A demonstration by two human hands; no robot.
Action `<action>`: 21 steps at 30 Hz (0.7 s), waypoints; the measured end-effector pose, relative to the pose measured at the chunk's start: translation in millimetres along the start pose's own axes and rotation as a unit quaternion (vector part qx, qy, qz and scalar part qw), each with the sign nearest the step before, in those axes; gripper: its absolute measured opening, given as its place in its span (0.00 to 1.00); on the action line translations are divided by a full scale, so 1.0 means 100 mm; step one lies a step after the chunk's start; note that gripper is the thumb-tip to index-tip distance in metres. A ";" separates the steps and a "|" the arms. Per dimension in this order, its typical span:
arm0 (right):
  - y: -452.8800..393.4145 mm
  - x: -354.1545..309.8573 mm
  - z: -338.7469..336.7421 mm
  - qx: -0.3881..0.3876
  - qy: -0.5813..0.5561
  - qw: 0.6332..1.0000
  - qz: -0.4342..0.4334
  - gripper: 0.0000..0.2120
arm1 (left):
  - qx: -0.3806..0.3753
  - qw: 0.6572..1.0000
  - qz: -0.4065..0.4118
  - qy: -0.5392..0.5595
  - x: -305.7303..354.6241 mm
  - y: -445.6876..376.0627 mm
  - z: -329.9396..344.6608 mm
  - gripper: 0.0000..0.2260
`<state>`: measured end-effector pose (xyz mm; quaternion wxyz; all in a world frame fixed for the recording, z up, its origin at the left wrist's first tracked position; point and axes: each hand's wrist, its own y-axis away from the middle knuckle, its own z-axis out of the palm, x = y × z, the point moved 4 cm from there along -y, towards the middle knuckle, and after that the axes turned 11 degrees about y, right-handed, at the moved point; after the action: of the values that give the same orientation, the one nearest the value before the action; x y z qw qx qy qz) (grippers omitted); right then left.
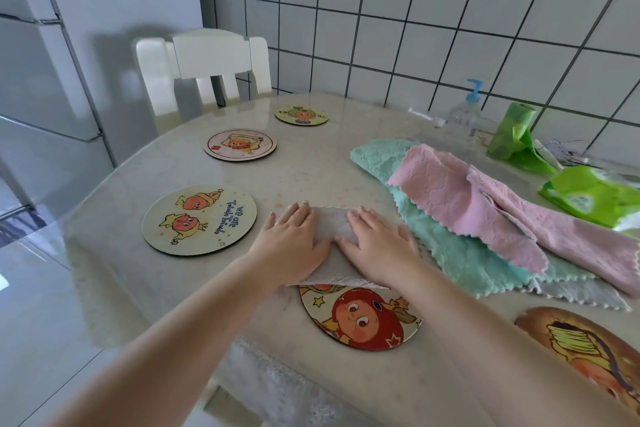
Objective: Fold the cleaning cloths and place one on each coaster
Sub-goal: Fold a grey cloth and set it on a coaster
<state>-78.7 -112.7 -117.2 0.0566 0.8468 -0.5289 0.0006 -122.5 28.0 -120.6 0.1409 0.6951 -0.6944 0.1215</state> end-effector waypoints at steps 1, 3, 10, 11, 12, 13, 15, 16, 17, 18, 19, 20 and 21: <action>0.02 0.05 0.02 -0.001 0.000 1.000 0.009 0.33 | 0.001 1.000 -0.011 -0.001 -0.04 0.01 0.01 0.31; 0.05 0.10 0.06 -0.008 -0.010 1.000 0.022 0.34 | 0.002 1.000 -0.027 0.000 -0.10 0.00 0.01 0.34; 0.17 0.21 -0.06 0.080 -0.044 0.995 0.041 0.33 | 0.053 0.998 -0.026 0.008 -0.16 0.18 -0.19 0.34; 0.22 0.26 -0.09 0.112 -0.053 0.991 0.041 0.32 | 0.069 0.997 -0.022 0.015 -0.18 0.25 -0.25 0.33; 0.27 0.29 -0.11 0.134 -0.067 0.988 0.040 0.31 | 0.081 0.996 -0.019 0.025 -0.19 0.32 -0.29 0.31; 0.30 0.31 -0.13 0.141 -0.085 0.986 0.037 0.30 | 0.089 0.995 -0.015 0.037 -0.20 0.38 -0.31 0.29; 0.35 0.30 -0.13 0.119 -0.124 0.985 0.034 0.28 | 0.087 0.993 -0.014 0.078 -0.17 0.48 -0.31 0.25; 0.36 0.29 -0.13 0.103 -0.143 0.984 0.034 0.26 | 0.081 0.991 -0.015 0.106 -0.14 0.50 -0.29 0.24; 0.37 0.28 -0.14 0.092 -0.161 0.982 0.036 0.24 | 0.078 0.988 -0.016 0.135 -0.13 0.50 -0.26 0.24; 0.37 0.28 -0.15 0.084 -0.180 0.979 0.037 0.23 | 0.078 0.984 -0.014 0.161 -0.13 0.48 -0.24 0.23; 0.38 0.26 -0.16 0.081 -0.201 0.976 0.038 0.22 | 0.083 0.980 -0.009 0.182 -0.12 0.47 -0.24 0.23; 0.39 0.25 -0.18 0.084 -0.223 0.970 0.037 0.21 | 0.094 0.976 -0.002 0.198 -0.11 0.46 -0.23 0.23; 0.39 0.24 -0.20 0.092 -0.246 0.964 0.036 0.20 | 0.109 0.971 0.008 0.213 -0.11 0.46 -0.23 0.23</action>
<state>-102.0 -149.5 -92.3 -0.1535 0.8031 -0.5539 -0.1571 -167.5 46.7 -101.9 0.2080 0.6592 -0.6365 0.3423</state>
